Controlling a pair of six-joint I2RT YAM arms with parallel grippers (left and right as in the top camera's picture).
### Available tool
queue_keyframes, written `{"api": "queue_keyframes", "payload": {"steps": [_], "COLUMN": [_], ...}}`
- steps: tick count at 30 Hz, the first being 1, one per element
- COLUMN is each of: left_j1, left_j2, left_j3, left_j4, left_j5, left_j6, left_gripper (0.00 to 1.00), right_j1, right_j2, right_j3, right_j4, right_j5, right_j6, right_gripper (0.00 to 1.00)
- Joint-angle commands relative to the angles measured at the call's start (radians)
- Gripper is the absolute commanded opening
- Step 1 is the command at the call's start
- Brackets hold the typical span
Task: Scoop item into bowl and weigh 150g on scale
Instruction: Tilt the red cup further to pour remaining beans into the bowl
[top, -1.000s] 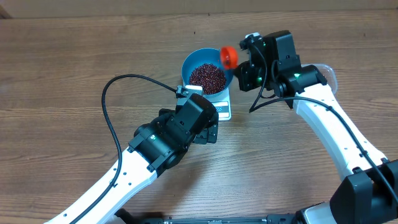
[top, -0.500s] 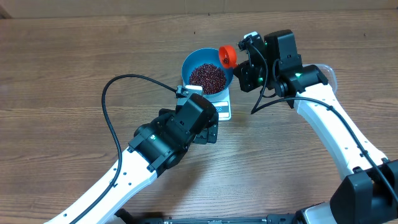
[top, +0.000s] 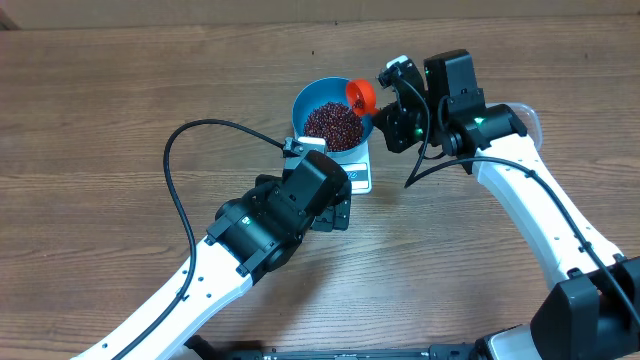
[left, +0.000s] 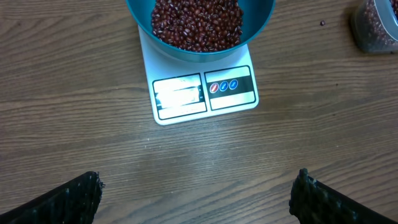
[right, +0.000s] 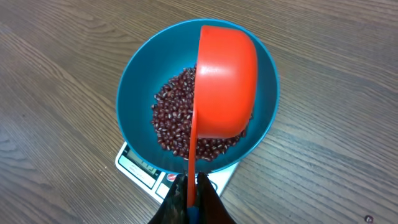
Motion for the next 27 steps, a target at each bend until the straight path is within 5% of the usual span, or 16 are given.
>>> {"api": "queue_keyframes", "payload": {"steps": [1, 13, 27], "left_j1": [-0.002, -0.002, -0.002], "left_j2": [0.004, 0.004, 0.004], "left_j3": [0.003, 0.003, 0.003], "left_j4": [0.001, 0.001, 0.001], "left_j5": [-0.010, -0.010, -0.010], "left_j6": [-0.013, -0.013, -0.013], "left_gripper": [1.00, 1.00, 1.00], "right_j1": [0.002, 0.009, 0.009], "right_j2": [-0.010, -0.010, -0.010], "right_j3": [0.026, 0.026, 0.026], "right_j4": [0.008, -0.028, -0.020], "right_j5": [0.014, -0.011, -0.013], "right_j6": [0.015, -0.158, -0.163], "right_gripper": [0.04, 0.04, 0.04]}}
